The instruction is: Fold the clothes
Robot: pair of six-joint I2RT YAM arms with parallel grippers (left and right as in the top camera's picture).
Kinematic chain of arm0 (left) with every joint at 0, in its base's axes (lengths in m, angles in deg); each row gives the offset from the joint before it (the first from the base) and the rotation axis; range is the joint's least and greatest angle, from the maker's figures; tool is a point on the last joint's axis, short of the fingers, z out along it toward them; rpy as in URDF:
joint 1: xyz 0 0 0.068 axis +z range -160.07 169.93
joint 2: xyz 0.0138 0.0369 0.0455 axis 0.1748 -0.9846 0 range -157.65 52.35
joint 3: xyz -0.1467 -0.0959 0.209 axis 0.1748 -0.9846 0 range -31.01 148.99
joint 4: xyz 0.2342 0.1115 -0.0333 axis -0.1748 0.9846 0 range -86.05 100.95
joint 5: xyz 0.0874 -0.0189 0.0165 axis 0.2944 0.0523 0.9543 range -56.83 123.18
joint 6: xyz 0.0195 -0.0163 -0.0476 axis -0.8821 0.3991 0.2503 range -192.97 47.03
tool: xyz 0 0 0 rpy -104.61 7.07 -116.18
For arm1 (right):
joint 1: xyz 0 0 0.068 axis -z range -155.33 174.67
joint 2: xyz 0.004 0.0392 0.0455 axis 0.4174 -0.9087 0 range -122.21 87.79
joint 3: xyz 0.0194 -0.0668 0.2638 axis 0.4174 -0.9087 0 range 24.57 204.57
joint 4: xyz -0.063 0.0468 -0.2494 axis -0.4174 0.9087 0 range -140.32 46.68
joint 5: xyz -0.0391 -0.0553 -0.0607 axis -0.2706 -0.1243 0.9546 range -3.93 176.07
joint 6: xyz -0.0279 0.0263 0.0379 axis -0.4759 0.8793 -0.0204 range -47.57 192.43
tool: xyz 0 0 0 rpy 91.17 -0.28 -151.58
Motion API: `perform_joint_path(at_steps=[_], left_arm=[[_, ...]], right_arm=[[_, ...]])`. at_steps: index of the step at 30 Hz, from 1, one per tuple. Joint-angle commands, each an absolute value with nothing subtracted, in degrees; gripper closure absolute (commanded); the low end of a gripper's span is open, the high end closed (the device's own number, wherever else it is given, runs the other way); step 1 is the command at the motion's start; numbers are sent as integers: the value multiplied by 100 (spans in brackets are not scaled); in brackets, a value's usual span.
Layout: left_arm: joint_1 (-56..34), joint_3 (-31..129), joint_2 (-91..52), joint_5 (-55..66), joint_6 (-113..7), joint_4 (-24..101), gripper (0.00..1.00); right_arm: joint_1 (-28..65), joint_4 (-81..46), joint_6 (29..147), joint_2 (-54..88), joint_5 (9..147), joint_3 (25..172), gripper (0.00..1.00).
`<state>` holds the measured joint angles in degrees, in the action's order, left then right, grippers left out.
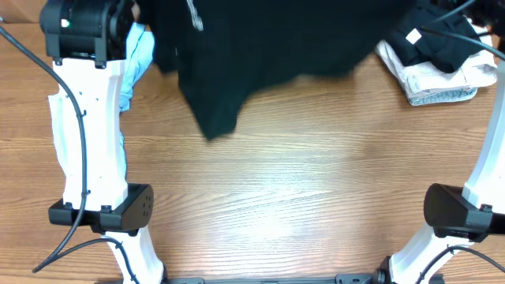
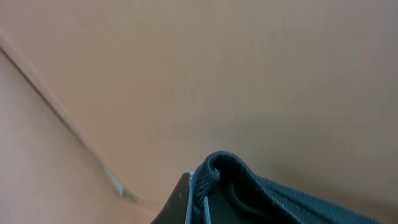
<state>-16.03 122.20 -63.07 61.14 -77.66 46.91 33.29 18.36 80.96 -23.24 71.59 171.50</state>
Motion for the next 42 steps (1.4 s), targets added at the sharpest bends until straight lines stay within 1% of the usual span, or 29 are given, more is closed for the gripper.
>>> perform_joint_path(at_steps=[1, 3, 6, 11, 12, 15, 19, 24, 26, 27, 29, 34, 38, 42], left_arm=[[-1480, 12408, -5968, 6156, -8122, 4159, 96], [-1480, 12408, -5966, 5909, -8159, 4151, 96], [-1478, 12390, -6007, 5622, -8155, 4566, 96], [-1480, 12388, -6442, 5559, -8102, 5969, 96], [-1480, 12386, -6632, 5557, -7880, 6535, 96], [-1498, 12388, -6888, 5539, -7569, 7351, 96], [-1526, 12388, -6991, 4873, -7401, 8227, 96], [-1530, 12388, -6868, 3909, -7025, 9101, 96], [-1528, 12388, -6860, 3802, -6894, 9536, 96], [-1528, 12388, -6860, 3804, -6754, 10008, 96], [-1528, 12292, -6840, 3629, -6760, 10076, 96], [-1624, 11938, -6674, 2551, -6763, 10076, 96], [-1771, 10867, -6269, 2910, -6732, 10076, 96], [-1782, 9440, -5762, 3015, -6393, 10076, 96]], right_arm=[[3432, 1528, 8142, -2098, 7401, 17314, 96], [3432, 1489, 8149, -2125, 7399, 17312, 96], [3395, 1627, 8162, -2269, 7406, 17301, 96], [3323, 2103, 8158, -2835, 7395, 16949, 96], [3299, 2195, 8158, -3034, 7395, 16744, 96], [3296, 2291, 8158, -3187, 7395, 16446, 96], [3299, 2584, 8158, -3187, 7395, 16280, 96], [3309, 3386, 8155, -3023, 7399, 16295, 96], [3309, 3629, 8162, -2901, 7397, 16295, 96], [3309, 3830, 8162, -2748, 7412, 16295, 96], [3309, 4053, 8223, -2571, 7602, 16295, 96], [3303, 4674, 8311, -2136, 8151, 16193, 96], [3303, 4674, 8413, -1591, 8219, 15469, 96], [3303, 4405, 8479, -914, 8249, 14053, 96]])
